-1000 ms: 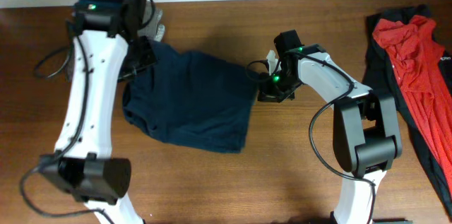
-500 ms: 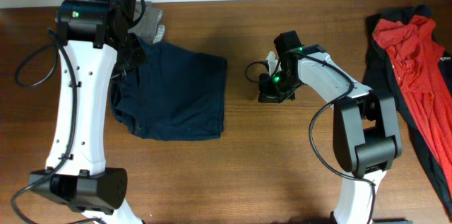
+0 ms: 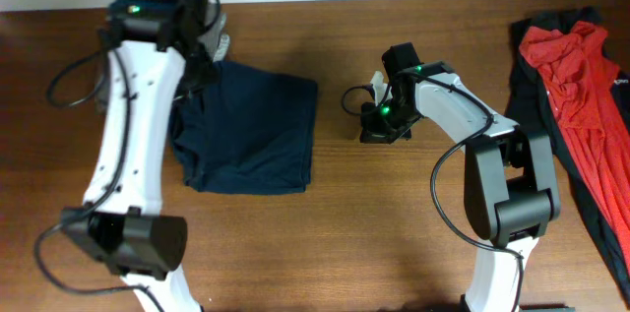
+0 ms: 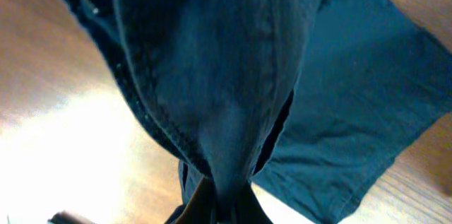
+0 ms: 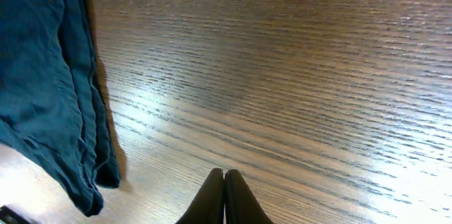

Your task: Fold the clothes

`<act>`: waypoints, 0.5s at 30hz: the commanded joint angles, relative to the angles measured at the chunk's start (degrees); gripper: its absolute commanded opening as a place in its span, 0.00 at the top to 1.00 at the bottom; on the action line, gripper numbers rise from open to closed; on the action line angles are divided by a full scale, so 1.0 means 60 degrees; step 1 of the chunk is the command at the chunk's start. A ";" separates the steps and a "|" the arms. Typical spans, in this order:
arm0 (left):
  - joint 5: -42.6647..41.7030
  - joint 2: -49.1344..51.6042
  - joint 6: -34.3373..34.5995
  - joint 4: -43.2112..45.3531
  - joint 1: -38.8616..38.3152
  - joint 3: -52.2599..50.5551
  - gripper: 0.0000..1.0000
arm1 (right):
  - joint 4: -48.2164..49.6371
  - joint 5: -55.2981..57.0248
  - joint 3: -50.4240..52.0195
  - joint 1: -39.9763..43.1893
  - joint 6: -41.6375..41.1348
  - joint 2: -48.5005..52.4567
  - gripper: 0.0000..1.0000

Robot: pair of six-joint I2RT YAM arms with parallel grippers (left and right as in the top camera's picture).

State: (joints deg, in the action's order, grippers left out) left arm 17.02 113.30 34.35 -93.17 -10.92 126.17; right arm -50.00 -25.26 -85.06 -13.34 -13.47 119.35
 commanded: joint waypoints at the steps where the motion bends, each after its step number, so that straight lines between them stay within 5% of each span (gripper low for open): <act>1: 0.0499 0.0299 0.0135 0.0255 -0.0477 0.0051 0.99 | -0.0025 0.0153 0.0087 -0.0226 0.0197 0.0164 0.93; 15: 0.0663 0.2091 0.0146 0.1166 -0.1796 0.0051 0.99 | -0.0113 0.0160 0.0087 -0.0586 0.0171 0.0164 0.93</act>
State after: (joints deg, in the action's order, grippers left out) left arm 19.59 122.98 34.54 -86.48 -21.04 126.17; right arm -50.54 -24.91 -85.06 -16.62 -13.10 119.35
